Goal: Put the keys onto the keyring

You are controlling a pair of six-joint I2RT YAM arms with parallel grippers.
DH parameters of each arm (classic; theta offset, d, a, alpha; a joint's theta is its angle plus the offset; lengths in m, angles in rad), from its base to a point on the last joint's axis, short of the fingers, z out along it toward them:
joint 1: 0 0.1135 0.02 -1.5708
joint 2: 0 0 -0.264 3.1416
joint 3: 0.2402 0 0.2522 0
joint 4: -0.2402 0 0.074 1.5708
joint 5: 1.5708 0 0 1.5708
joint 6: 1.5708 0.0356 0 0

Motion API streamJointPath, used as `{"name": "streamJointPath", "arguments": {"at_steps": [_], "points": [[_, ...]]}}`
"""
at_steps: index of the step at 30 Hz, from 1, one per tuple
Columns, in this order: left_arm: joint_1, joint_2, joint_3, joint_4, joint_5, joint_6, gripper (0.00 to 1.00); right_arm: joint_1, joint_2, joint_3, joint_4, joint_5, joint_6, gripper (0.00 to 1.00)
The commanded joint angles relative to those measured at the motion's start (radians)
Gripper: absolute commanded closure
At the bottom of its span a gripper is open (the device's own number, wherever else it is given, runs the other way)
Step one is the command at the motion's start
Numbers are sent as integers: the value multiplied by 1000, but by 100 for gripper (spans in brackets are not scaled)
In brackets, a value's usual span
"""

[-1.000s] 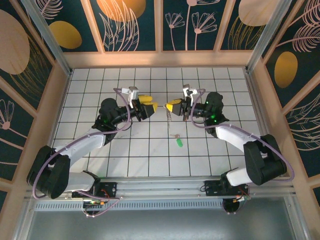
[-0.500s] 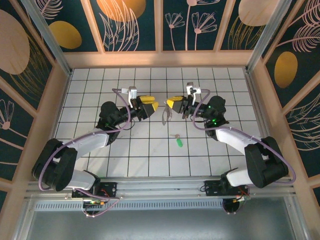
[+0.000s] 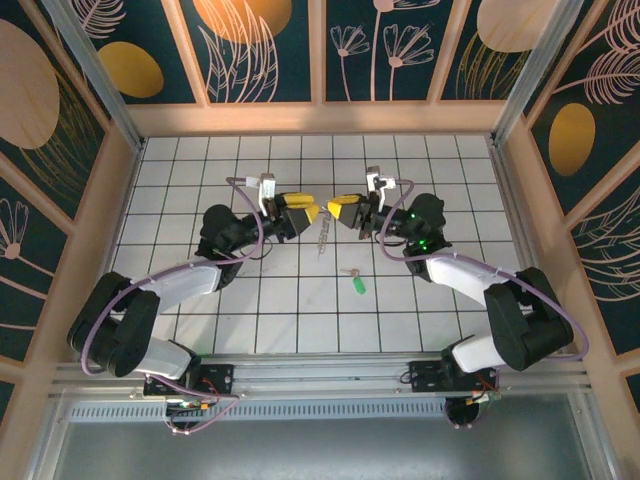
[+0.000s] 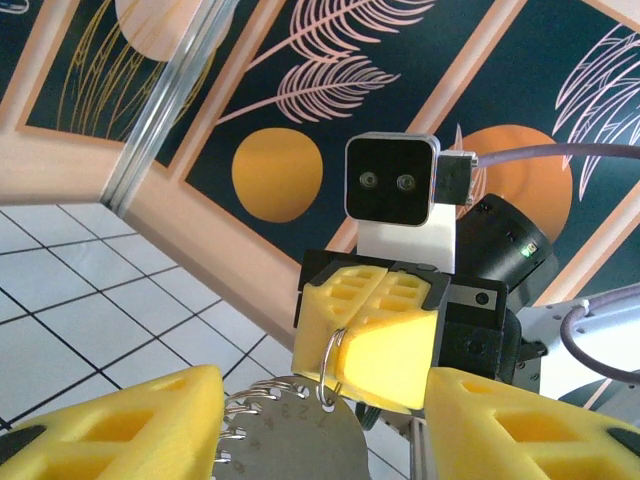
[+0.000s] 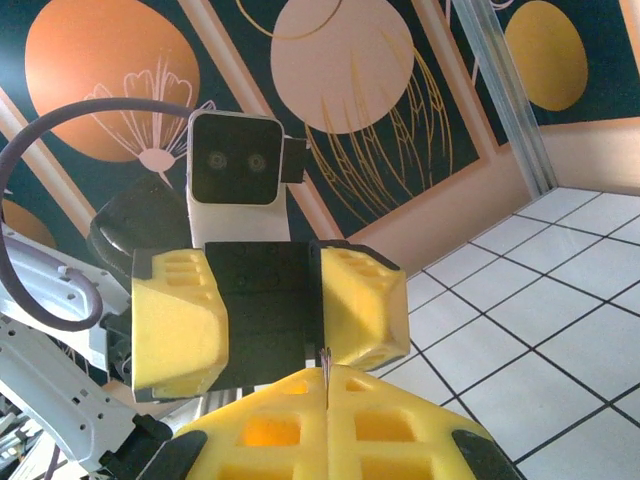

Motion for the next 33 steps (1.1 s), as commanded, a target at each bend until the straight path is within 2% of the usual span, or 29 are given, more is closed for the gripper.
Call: {"name": "streamJointPath", "arguments": {"at_steps": [1, 18, 24, 33], "points": [[-11, 17, 10, 61, 25, -10, 46, 12, 10, 41, 70, 1, 8, 100], [-26, 48, 30, 84, 27, -15, 54, 26, 25, 49, 58, -6, 3, 100], [-27, 56, 40, 87, 31, -18, 61, 27, 24, 49, 53, -9, 1, 100], [-34, 73, 52, 95, 45, -22, 78, 28, 20, 52, 41, -10, -6, 100]]}}
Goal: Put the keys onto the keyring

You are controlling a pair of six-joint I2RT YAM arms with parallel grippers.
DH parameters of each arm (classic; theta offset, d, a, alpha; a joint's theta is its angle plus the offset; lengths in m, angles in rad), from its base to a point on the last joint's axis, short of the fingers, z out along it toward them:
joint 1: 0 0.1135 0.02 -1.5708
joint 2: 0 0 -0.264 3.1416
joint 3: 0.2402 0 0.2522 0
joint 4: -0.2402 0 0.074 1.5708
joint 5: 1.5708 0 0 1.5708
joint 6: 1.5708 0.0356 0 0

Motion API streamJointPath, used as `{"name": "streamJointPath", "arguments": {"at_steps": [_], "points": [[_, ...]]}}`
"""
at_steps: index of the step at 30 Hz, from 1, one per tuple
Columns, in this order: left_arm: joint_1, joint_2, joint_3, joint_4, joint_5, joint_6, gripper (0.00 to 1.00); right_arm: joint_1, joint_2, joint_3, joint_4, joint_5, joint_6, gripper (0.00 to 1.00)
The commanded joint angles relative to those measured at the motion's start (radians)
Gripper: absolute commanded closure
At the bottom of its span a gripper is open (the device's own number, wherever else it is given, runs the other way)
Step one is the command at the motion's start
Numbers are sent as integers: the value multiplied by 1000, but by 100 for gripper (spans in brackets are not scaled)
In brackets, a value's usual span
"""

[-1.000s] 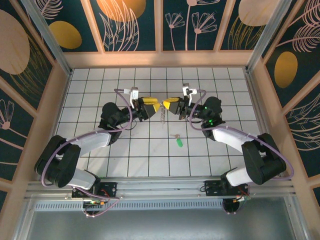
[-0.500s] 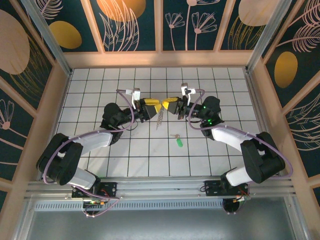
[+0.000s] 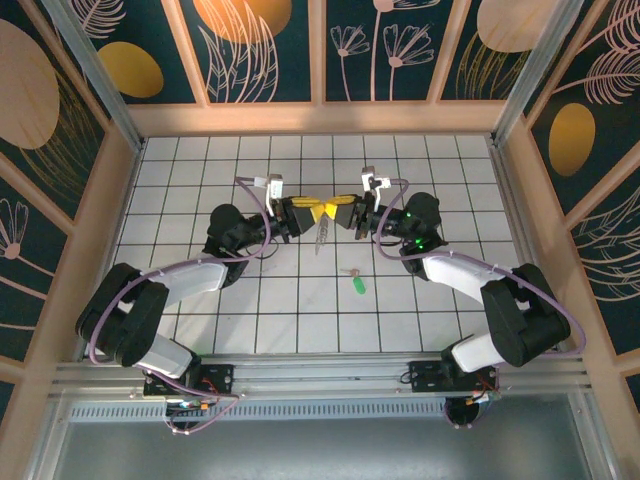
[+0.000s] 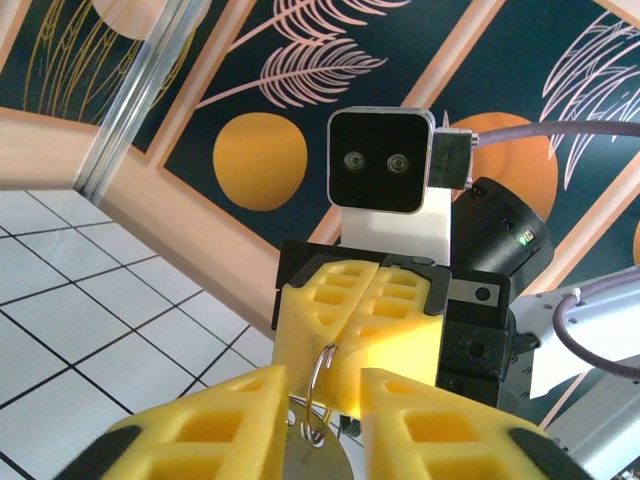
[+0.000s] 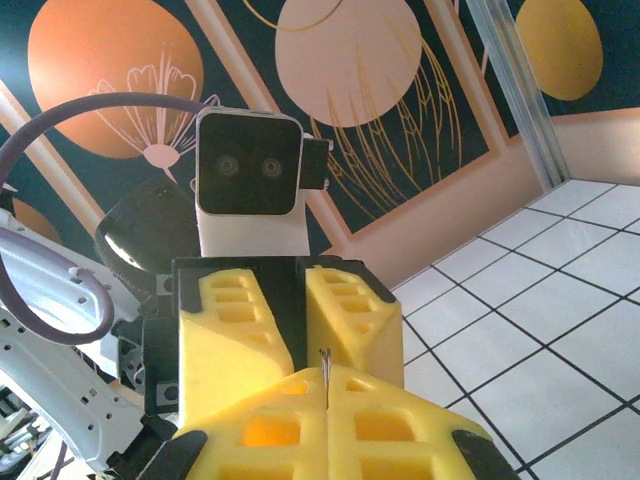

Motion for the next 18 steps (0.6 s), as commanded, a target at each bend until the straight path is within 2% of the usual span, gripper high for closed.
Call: {"name": "streamJointPath", "arguments": {"at_steps": [1, 7, 11, 12, 15, 18], "points": [[-8, 13, 26, 48, 29, -1, 81, 9, -3, 36, 41, -12, -9, 100], [-11, 10, 23, 46, 32, 3, 99, 8, -7, 38, 25, -13, -15, 100], [-11, 1, 21, 34, 25, 17, 100, 6, -15, 37, 3, -11, -26, 100], [-11, 0, 21, 32, 23, 22, 100, 4, -20, 38, -4, -8, -27, 96], [-11, -12, 24, 0, 22, 47, 100, -20, -45, 24, -13, -2, -23, 70], [-11, -29, 30, -44, 23, 91, 100, -63, -94, -6, -25, 6, -20, 58]]}}
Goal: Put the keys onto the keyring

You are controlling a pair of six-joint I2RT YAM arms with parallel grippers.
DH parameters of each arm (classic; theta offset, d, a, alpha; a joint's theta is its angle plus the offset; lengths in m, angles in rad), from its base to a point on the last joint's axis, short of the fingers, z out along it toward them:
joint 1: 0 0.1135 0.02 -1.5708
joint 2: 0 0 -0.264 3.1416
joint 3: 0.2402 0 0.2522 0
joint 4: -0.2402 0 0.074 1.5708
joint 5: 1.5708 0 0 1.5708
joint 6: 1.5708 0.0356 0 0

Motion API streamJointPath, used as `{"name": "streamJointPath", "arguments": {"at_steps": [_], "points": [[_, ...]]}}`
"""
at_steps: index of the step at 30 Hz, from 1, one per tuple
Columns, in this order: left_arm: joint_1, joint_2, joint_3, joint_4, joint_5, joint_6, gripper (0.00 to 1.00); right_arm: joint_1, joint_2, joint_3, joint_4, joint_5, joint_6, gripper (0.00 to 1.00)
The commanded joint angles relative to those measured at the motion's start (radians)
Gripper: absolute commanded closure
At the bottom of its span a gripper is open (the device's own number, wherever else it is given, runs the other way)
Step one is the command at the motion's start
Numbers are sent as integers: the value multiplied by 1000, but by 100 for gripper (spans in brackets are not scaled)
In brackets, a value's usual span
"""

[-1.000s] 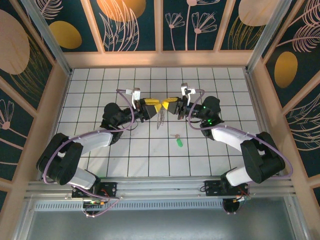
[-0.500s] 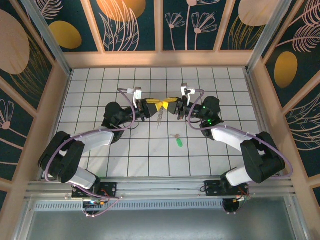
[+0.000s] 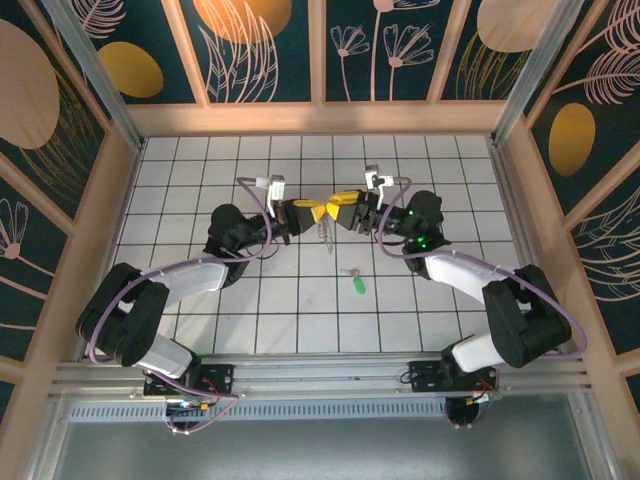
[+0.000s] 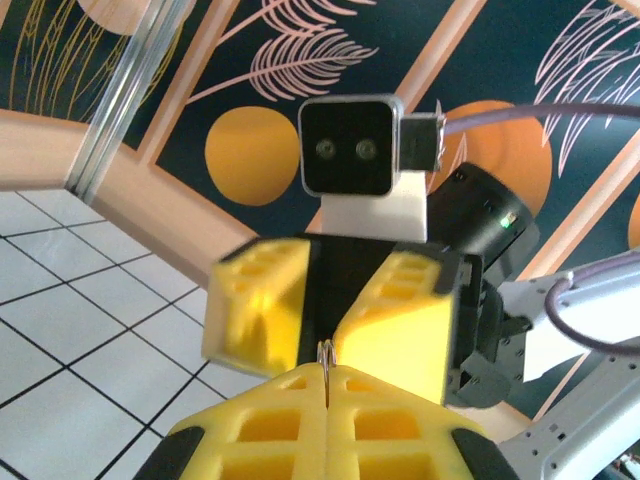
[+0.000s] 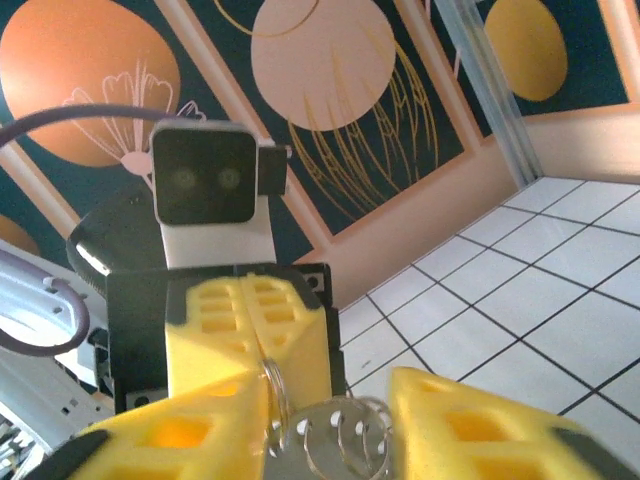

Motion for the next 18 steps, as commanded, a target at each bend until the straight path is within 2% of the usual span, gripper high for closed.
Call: {"name": "streamJointPath", "arguments": {"at_steps": [1, 8, 18], "points": [[-6, -35, 30, -50, 12, 79, 100, -41, -92, -21, 17, -6, -7, 56], [-6, -61, 78, -247, 42, 248, 100, -107, -202, -70, -104, 5, -60, 53], [-6, -46, 165, -410, 130, 399, 100, -119, -211, -70, -187, -52, -123, 52]]}}
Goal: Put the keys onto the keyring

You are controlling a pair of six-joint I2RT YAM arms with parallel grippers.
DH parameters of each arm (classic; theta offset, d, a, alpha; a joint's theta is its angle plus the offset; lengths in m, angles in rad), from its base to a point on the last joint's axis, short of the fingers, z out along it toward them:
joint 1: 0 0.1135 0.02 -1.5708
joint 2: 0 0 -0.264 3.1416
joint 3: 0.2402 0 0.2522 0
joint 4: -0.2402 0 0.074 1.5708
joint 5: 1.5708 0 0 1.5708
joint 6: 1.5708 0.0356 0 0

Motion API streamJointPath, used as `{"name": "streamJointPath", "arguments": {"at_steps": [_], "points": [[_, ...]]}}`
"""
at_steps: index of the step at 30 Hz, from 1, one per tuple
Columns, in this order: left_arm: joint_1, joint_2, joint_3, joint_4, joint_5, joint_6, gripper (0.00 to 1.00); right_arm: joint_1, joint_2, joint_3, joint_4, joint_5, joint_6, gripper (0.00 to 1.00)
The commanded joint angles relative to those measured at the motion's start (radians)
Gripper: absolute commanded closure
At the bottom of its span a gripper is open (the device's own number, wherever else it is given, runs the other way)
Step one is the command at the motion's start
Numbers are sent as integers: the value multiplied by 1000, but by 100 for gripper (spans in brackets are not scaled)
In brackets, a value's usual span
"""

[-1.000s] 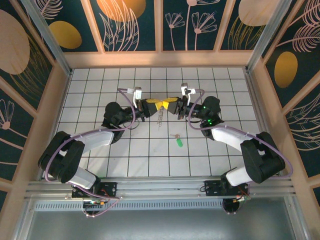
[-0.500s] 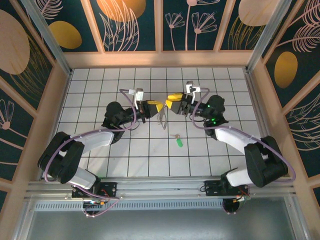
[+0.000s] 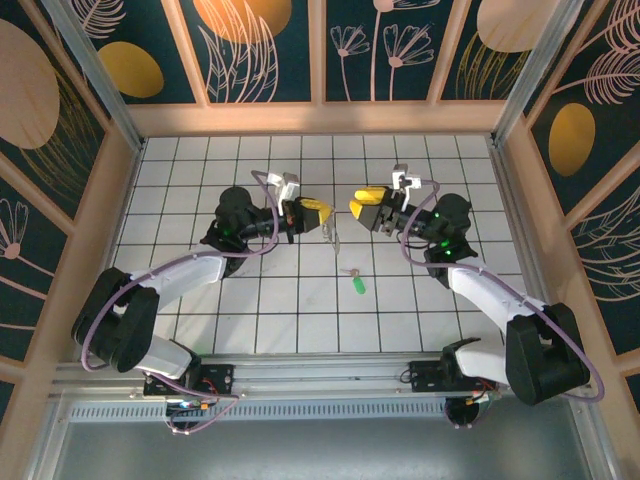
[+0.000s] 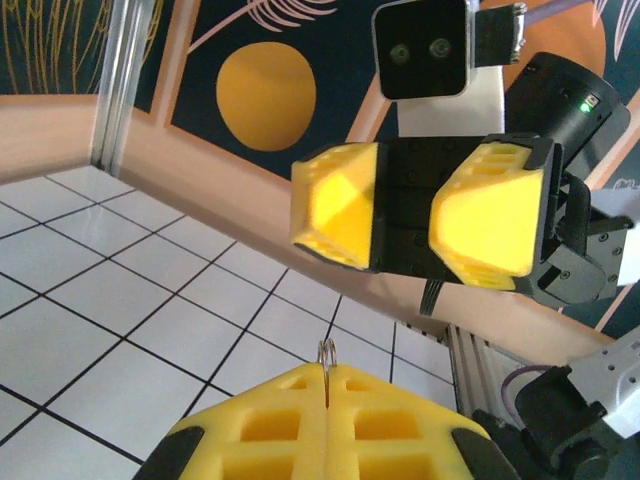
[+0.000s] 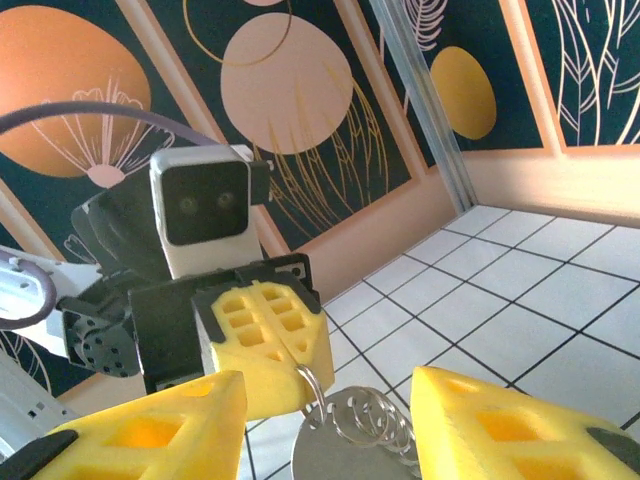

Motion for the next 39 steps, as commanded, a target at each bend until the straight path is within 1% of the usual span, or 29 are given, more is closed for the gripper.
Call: {"name": "streamJointPath", "arguments": {"at_steps": [1, 7, 13, 19, 30, 32, 35, 39], "points": [[-5, -14, 41, -46, 61, 79, 100, -7, -14, -13, -22, -45, -43, 51], [-4, -24, 64, -98, 92, 120, 100, -6, -7, -24, -8, -90, -48, 49], [-5, -24, 71, -101, 118, 121, 100, 8, 26, -19, 11, -143, -51, 49], [-5, -25, 71, -97, 130, 118, 100, 39, 68, 0, 9, -161, -67, 50], [-5, -31, 67, -82, 155, 103, 100, 73, 110, 38, 15, -158, -71, 59], [-5, -32, 67, -83, 158, 103, 100, 76, 113, 45, 14, -157, -71, 63], [-5, -33, 69, -83, 163, 104, 100, 84, 120, 55, 12, -161, -72, 73], [-4, -36, 65, -81, 162, 100, 100, 88, 124, 59, 11, -172, -75, 99]]}}
